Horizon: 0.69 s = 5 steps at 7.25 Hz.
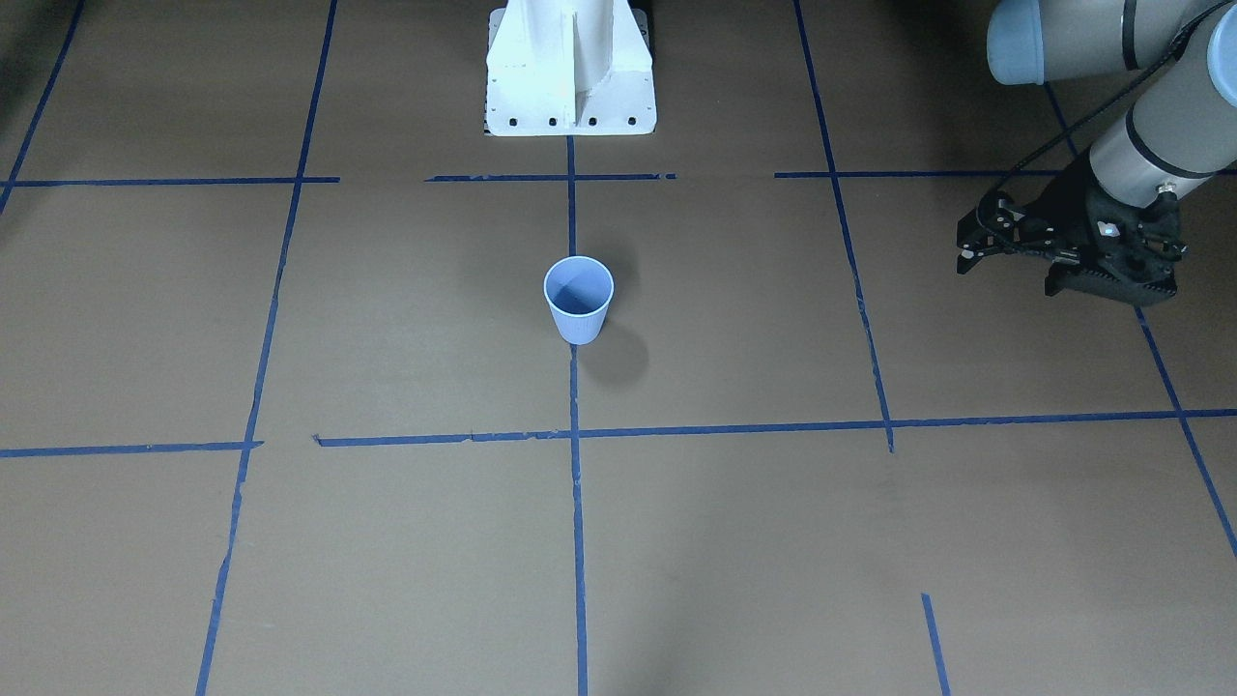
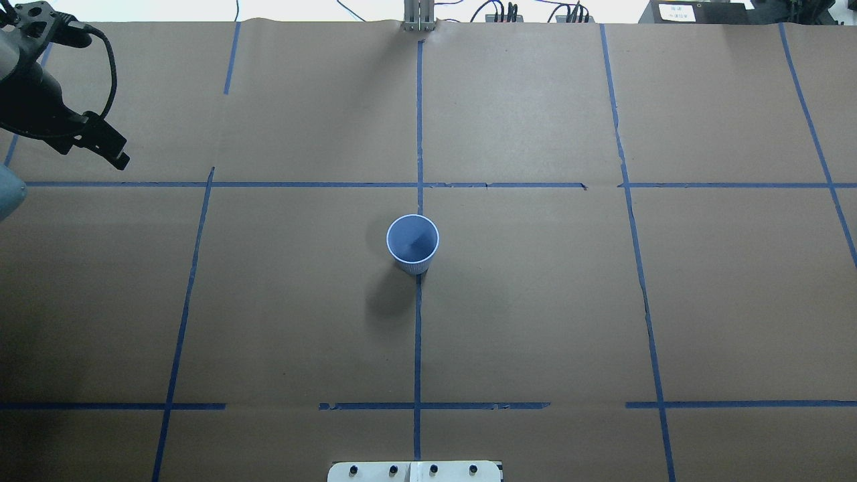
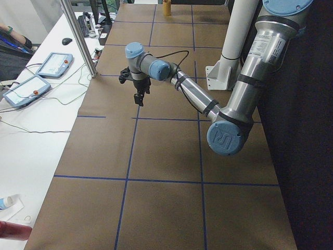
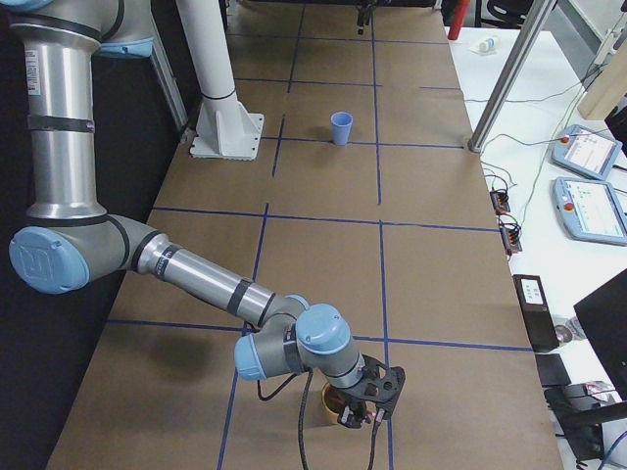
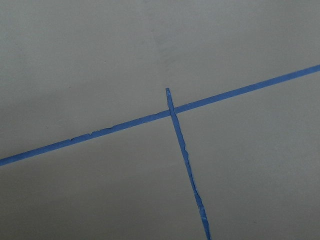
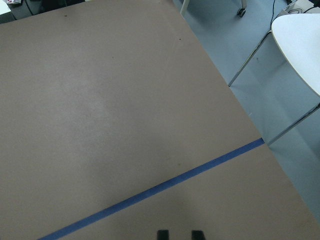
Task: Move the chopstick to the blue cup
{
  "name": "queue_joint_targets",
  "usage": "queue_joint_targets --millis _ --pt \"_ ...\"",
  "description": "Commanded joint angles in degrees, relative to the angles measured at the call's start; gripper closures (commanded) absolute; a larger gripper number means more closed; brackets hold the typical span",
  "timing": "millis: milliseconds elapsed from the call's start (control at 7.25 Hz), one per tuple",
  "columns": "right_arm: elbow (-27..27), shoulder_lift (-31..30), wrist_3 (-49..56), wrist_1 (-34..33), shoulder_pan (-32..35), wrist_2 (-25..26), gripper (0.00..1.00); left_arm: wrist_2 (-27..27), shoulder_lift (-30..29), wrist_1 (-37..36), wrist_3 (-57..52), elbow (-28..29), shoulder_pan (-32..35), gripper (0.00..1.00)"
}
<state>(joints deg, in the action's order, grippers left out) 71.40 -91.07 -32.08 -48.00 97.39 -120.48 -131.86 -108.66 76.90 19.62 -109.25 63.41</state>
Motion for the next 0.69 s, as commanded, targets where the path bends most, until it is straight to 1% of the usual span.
queue_joint_targets --millis 0,138,276,414,552 --pt "3.5 1.0 0.1 -0.6 0.1 -0.4 1.00 -0.1 -0.1 0.0 0.2 0.0 0.0 0.00" --pt "6.2 0.5 0.8 -0.9 0.7 -0.7 1.00 -0.1 -0.1 0.0 0.2 0.1 0.0 0.00" --pt "7.1 0.4 1.6 -1.0 2.5 -1.9 1.00 -0.1 -0.1 0.0 0.2 0.2 0.0 0.00" --pt "7.1 0.2 7.8 -1.0 4.7 -4.0 1.00 -0.1 -0.1 0.0 0.2 0.2 0.0 0.00" --pt "7.3 0.4 14.3 -3.5 7.7 -6.1 1.00 -0.1 -0.1 0.0 0.2 0.5 -0.1 0.00"
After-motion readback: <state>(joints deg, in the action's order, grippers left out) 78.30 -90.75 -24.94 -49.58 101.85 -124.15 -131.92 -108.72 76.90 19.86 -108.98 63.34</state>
